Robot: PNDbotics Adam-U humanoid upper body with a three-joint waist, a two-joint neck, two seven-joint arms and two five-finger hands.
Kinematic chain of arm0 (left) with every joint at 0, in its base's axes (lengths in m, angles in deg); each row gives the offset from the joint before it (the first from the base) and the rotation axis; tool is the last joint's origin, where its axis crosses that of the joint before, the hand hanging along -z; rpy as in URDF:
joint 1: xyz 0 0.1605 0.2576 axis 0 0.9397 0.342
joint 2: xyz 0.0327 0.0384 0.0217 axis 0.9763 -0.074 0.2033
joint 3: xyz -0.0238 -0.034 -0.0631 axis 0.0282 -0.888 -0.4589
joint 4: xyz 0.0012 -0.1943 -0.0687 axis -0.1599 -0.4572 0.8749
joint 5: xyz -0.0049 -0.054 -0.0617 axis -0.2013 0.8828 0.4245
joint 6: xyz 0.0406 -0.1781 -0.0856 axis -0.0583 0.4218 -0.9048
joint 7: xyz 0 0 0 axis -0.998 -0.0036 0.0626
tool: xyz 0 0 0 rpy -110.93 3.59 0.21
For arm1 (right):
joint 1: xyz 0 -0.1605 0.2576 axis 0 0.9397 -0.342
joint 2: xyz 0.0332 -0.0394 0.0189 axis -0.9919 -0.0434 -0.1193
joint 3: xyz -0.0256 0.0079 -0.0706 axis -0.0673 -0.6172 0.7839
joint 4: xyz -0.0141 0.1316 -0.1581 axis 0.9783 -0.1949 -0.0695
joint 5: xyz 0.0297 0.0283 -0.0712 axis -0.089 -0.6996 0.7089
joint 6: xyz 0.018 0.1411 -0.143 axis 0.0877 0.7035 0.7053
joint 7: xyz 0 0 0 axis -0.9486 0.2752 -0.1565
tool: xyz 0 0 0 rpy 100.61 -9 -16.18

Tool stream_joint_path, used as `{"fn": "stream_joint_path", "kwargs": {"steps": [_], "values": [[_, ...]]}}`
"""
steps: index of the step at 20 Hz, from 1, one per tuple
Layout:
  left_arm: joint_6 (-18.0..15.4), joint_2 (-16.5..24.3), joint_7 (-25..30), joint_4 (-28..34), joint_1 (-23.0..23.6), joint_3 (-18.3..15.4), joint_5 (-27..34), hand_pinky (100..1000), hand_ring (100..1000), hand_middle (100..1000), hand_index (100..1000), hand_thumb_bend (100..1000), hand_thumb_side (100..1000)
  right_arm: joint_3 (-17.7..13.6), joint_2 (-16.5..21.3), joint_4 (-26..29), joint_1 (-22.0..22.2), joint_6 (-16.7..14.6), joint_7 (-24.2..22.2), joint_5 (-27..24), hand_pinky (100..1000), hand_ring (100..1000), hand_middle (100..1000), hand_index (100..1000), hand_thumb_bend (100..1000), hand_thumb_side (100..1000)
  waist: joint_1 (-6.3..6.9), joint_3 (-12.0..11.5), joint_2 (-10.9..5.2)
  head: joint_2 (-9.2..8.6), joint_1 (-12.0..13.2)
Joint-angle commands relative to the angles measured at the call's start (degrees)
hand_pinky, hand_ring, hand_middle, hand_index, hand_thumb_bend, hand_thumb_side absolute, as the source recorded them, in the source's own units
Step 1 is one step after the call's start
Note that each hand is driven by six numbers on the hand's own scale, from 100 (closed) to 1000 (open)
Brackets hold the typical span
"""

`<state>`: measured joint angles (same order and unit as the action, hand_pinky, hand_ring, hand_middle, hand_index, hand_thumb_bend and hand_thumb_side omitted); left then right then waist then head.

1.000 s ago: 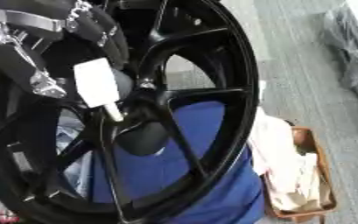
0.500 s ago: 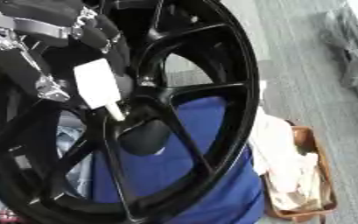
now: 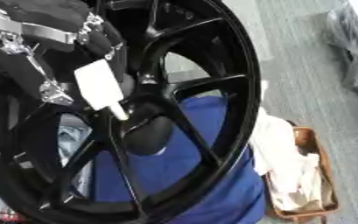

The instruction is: Pull the pin out of the wheel hub.

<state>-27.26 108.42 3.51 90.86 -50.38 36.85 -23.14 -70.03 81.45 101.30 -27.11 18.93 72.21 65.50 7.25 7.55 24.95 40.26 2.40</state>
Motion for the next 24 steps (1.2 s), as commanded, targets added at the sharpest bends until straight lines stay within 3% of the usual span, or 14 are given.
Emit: {"fn": "stream_joint_path", "kwargs": {"steps": [1, 13, 24], "values": [[-2.15, 0.84, 2.57, 0.51, -1.30, -0.46, 0.18, 803, 684, 623, 672, 230, 100, -0.62, 0.91, 0.25, -0.45, -0.07, 0.28, -0.34, 764, 753, 772, 843, 131, 460, -0.54, 0.01, -1.40, 0.30, 0.23], [0.71, 0.87, 2.57, 1.20, -1.70, -2.33, 3.03, 764, 619, 536, 575, 112, 100, -0.72, 0.69, -0.27, -0.08, -0.16, 0.62, -0.29, 765, 754, 774, 845, 131, 462, -0.82, -0.59, -1.98, 0.46, 0.26], [4.05, 1.89, 2.57, 1.58, -2.66, -6.85, 6.96, 758, 601, 517, 553, 100, 100, -0.89, 0.84, -0.11, -0.05, -0.29, 0.49, -0.26, 766, 755, 774, 845, 132, 458, -1.35, -0.76, -3.19, 0.40, 0.12]]}}
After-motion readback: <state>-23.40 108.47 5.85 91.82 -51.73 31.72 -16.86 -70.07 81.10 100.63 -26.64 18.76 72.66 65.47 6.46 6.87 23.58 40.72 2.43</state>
